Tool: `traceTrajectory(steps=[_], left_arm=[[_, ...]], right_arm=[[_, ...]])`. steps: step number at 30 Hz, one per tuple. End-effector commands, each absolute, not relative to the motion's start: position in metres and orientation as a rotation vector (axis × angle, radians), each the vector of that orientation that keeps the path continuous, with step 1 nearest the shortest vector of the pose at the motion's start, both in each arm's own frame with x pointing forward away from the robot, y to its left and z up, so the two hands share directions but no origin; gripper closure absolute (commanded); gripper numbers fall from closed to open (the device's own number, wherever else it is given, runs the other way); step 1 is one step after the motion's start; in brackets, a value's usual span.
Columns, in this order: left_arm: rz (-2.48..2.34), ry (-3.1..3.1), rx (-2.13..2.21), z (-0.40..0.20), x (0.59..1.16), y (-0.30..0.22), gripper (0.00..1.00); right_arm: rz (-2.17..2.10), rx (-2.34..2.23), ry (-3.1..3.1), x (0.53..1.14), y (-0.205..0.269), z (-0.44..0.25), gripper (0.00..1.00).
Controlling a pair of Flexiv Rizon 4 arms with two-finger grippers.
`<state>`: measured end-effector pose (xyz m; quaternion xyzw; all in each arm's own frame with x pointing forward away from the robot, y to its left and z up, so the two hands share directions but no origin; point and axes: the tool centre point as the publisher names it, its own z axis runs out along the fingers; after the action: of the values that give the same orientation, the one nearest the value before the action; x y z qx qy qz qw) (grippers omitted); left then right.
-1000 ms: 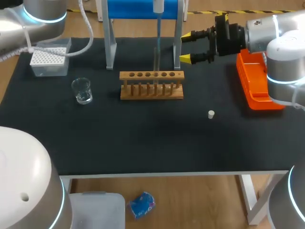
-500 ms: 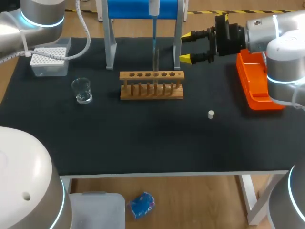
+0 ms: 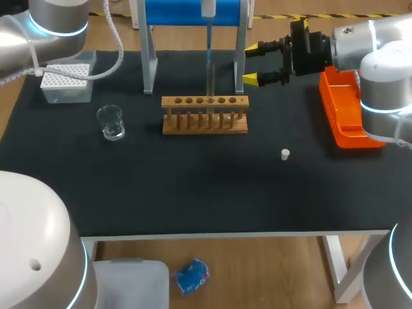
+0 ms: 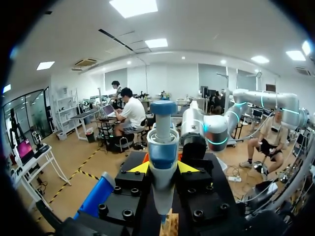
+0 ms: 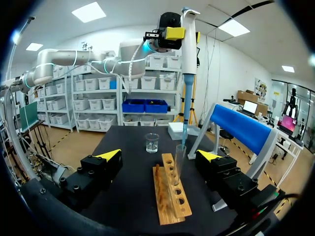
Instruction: Invert the test tube, pick up the pipette, mount the tip to pipette, aspirate from beaker and dispense into the tube, eject the tip, return the pipette, and cap with the stopper.
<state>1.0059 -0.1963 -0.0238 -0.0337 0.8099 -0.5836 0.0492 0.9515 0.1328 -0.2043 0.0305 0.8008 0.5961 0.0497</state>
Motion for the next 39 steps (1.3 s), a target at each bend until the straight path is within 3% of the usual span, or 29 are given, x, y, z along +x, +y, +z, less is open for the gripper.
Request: traceTrajectory(steps=[1,39], left_arm=[[-1.791,2.455,-0.093,-0.024,1.006,-0.197,1.00],[-1.740,2.497,-0.107,-0.031,0.998,-0.198,1.00]], right_arm=[[1.816,0.093,2.438,0.952,0.133,-0.205,0.00],[1.816,0.093,2.438,0.952,0.133,-0.205,0.00]])
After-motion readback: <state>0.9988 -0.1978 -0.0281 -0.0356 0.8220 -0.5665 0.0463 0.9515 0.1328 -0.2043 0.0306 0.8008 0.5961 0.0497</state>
